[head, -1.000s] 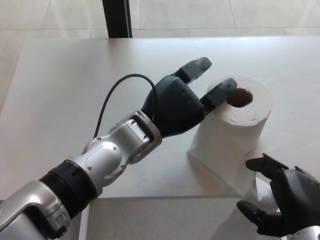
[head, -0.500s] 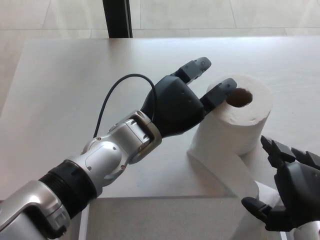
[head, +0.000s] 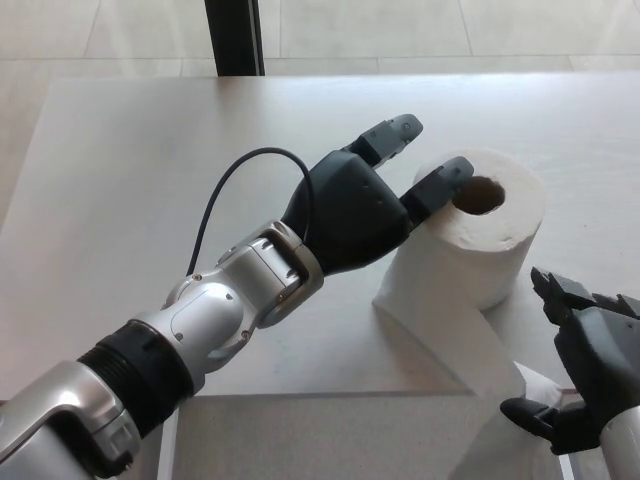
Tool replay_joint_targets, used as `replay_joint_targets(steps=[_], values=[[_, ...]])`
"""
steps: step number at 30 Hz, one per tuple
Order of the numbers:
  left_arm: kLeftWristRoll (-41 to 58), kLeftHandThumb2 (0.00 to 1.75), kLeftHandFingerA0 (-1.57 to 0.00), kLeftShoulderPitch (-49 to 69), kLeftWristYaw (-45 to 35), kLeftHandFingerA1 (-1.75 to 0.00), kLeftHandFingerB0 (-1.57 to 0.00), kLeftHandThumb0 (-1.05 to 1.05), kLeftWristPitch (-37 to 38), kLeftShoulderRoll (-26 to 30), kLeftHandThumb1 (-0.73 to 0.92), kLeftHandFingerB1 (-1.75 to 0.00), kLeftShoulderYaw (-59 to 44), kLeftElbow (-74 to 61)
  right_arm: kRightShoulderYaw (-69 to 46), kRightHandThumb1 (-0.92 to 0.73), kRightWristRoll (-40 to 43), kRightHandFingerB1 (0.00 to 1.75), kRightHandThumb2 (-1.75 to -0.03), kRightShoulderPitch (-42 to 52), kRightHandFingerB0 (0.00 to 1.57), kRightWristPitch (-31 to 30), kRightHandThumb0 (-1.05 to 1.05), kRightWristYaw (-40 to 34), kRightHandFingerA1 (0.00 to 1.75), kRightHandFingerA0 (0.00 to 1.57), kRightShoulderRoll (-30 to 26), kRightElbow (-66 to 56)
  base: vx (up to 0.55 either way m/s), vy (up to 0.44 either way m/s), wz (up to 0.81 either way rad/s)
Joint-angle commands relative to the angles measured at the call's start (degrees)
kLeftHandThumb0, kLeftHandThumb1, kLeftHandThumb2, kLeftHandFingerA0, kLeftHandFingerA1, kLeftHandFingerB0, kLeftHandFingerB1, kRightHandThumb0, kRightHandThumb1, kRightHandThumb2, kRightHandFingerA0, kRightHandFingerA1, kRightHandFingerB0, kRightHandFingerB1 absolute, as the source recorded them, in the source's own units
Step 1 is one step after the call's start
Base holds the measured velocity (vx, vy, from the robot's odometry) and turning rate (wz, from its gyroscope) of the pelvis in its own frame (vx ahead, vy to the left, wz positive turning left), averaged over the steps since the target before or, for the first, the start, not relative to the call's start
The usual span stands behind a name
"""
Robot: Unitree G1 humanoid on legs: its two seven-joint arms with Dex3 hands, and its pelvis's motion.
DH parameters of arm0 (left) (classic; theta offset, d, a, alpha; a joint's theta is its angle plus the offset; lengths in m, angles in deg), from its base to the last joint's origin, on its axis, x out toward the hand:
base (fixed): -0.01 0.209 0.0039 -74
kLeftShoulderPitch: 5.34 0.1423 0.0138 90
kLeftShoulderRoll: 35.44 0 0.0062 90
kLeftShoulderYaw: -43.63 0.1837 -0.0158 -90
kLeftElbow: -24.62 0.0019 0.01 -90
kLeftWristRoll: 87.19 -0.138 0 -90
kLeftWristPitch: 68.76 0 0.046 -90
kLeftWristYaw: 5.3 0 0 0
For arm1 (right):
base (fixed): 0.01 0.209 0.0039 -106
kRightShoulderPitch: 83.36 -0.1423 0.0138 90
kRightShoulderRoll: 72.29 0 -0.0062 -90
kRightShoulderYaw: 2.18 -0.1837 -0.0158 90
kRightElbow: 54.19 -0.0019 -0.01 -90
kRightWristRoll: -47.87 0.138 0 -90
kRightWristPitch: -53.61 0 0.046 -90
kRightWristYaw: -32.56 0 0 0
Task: A toilet paper roll is kept in the middle of the desk infront of the robot. The robot places its left hand on the top of the toilet paper roll to hold it still and uses its right hand to tear off a piece of toilet paper from it and hands the paper to a person
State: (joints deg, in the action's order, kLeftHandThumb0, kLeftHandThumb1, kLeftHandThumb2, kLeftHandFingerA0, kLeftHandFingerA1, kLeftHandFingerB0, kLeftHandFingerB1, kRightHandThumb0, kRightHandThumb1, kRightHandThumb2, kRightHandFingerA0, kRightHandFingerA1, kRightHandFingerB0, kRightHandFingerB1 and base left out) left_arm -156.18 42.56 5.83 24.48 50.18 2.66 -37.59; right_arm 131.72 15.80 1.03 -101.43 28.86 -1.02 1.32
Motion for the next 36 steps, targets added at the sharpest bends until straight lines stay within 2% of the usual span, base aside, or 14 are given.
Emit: replay_joint_targets(steps=[1,3,4,5,8,10,15,19,24,25,32,33,34,36], values=[[-0.79,0.66,0.00,0.61,-1.56,-0.09,0.00,-0.47,0.43,1.14,0.58,-0.22,0.59,0.62,0.23,-0.49,-1.40,0.45,-0.84,-2.81,0.13,-5.17,-0.74,6.06,0.61,0.11,0.46,-0.27,0.00,0.000,0.00],[-0.88,0.66,0.00,0.58,-1.55,-0.09,0.00,-0.47,0.39,1.15,0.58,-0.22,0.64,0.63,0.43,-0.49,-1.56,0.45,-0.84,-3.27,0.13,-5.76,-0.74,6.51,0.61,0.11,0.85,-0.35,0.00,0.000,0.00],[-0.76,0.63,0.00,0.61,-1.15,-0.11,0.00,-0.47,0.51,1.07,0.59,-0.25,0.59,0.75,0.51,-0.64,-1.22,0.35,-0.59,-3.92,0.25,-6.66,-0.67,6.94,0.68,0.17,1.99,-0.54,0.00,0.000,0.00],[-0.77,0.81,0.00,0.62,-1.03,-0.15,-0.03,-0.52,0.49,1.03,0.49,-0.13,0.59,0.79,1.09,-0.65,-1.57,0.36,-0.60,-4.39,0.26,-7.04,-0.68,7.22,0.71,0.21,2.23,-0.73,0.00,0.000,0.00],[-0.44,0.65,0.00,0.55,-1.22,-0.08,0.00,-0.46,0.90,1.21,0.58,-0.23,0.49,0.98,2.15,-0.66,-2.01,0.35,-0.60,-5.26,0.28,-8.12,-0.67,7.65,0.66,0.23,3.34,-1.37,0.00,0.000,0.00],[-0.53,0.81,0.00,0.53,-1.12,-0.14,-0.03,-0.52,0.82,1.23,0.50,-0.10,0.52,1.24,3.45,-0.67,-2.63,0.35,-0.61,-5.90,0.30,-8.81,-0.67,8.03,0.65,0.27,3.66,-2.00,0.00,0.000,0.00],[-0.50,0.80,0.00,0.45,-1.33,-0.10,-0.03,-0.53,0.59,1.18,0.53,-0.07,0.41,1.55,5.23,-0.68,-3.54,0.36,-0.61,-6.45,0.30,-9.64,-0.68,8.46,0.64,0.26,3.94,-3.10,0.00,0.000,0.00],[-0.54,0.77,0.00,0.14,-1.27,-0.08,-0.05,-0.52,0.70,1.33,0.51,-0.10,0.30,1.49,5.95,-0.67,-4.22,0.36,-0.60,-5.26,0.31,-8.91,-0.65,7.44,0.80,0.38,5.47,-3.53,0.00,0.000,0.00],[-0.36,0.77,0.00,-0.67,-0.56,-0.07,-0.05,-0.53,1.18,1.13,0.51,-0.09,0.23,2.36,5.66,-0.66,-5.20,0.35,-0.60,-4.96,0.32,-9.09,-0.62,6.93,0.70,0.37,6.24,-0.91,0.00,0.000,0.00],[-0.37,0.61,0.00,-0.85,-0.24,-0.13,0.00,-0.47,1.22,1.14,0.58,-0.26,0.21,2.68,6.34,-0.67,-5.80,0.35,-0.61,-5.48,0.31,-9.29,-0.63,7.44,0.71,0.39,5.20,-0.08,0.00,0.000,0.00],[-0.38,0.63,0.00,-1.36,-0.44,-0.16,0.00,-0.46,1.35,1.10,0.60,-0.27,0.22,2.80,5.47,-0.68,-9.30,0.36,-0.61,-4.42,0.37,-7.62,-0.58,3.91,0.82,0.51,6.09,5.91,0.00,0.000,0.00],[-0.34,0.82,0.00,-1.34,-0.47,-0.17,-0.03,-0.51,1.31,1.10,0.49,-0.17,0.16,2.77,4.89,-0.53,-9.66,0.51,-0.91,-3.97,0.30,-6.44,-0.58,3.13,0.80,0.55,6.33,6.84,0.00,0.000,0.00],[-0.37,0.82,0.00,-1.35,-0.30,-0.19,-0.02,-0.50,1.38,1.19,0.49,-0.18,0.16,2.75,4.54,-0.69,-10.05,0.37,-0.61,-4.02,0.38,-6.15,-0.53,2.99,0.87,0.56,6.80,8.25,0.00,0.000,0.00],[-0.02,0.63,0.00,-1.30,-0.71,-0.12,0.00,-0.47,1.49,1.24,0.58,-0.25,-0.03,2.81,3.84,-0.69,-11.09,0.39,-0.60,-3.61,0.39,-3.89,-0.46,1.62,0.98,0.65,7.23,10.32,0.00,0.000,0.00]])
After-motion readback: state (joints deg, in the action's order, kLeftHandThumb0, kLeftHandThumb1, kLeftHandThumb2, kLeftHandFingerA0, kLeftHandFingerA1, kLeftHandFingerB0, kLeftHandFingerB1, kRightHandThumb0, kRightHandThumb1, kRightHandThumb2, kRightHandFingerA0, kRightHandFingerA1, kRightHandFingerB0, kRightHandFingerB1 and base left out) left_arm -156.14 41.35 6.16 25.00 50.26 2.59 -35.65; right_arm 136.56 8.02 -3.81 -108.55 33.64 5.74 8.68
